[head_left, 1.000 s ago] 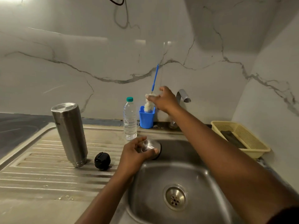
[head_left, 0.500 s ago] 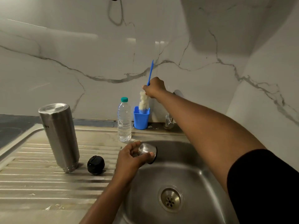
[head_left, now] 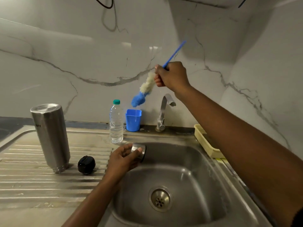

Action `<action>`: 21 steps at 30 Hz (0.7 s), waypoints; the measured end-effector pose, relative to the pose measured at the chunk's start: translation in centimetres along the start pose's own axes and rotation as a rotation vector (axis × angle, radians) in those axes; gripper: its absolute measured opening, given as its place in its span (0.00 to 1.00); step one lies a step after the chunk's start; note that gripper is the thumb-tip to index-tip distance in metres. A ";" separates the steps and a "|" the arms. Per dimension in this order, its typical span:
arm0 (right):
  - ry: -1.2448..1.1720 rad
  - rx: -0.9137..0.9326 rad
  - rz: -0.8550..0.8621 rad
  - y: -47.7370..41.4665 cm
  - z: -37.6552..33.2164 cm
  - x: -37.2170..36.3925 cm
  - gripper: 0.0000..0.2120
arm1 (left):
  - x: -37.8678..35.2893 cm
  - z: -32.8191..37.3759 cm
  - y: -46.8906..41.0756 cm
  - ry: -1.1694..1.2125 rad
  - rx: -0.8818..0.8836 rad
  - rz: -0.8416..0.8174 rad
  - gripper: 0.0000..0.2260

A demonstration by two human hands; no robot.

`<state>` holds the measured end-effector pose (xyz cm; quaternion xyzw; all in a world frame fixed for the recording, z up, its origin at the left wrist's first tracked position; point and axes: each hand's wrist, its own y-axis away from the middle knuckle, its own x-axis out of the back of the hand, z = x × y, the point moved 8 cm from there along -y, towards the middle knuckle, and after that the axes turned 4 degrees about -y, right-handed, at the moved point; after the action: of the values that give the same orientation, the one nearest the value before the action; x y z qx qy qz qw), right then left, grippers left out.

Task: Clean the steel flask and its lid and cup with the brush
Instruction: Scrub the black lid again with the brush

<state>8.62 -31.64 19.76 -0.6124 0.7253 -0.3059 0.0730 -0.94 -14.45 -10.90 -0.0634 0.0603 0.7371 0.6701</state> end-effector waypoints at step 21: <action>-0.638 -0.149 0.167 19.7 16.7 7.2 0.09 | -1.2 1.5 -1.1 0.364 0.112 -0.058 0.17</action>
<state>-1.73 -43.06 -2.26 -0.6193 0.7341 -0.0379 0.2759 0.25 -15.22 -9.18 -0.1599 0.2196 0.6893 0.6716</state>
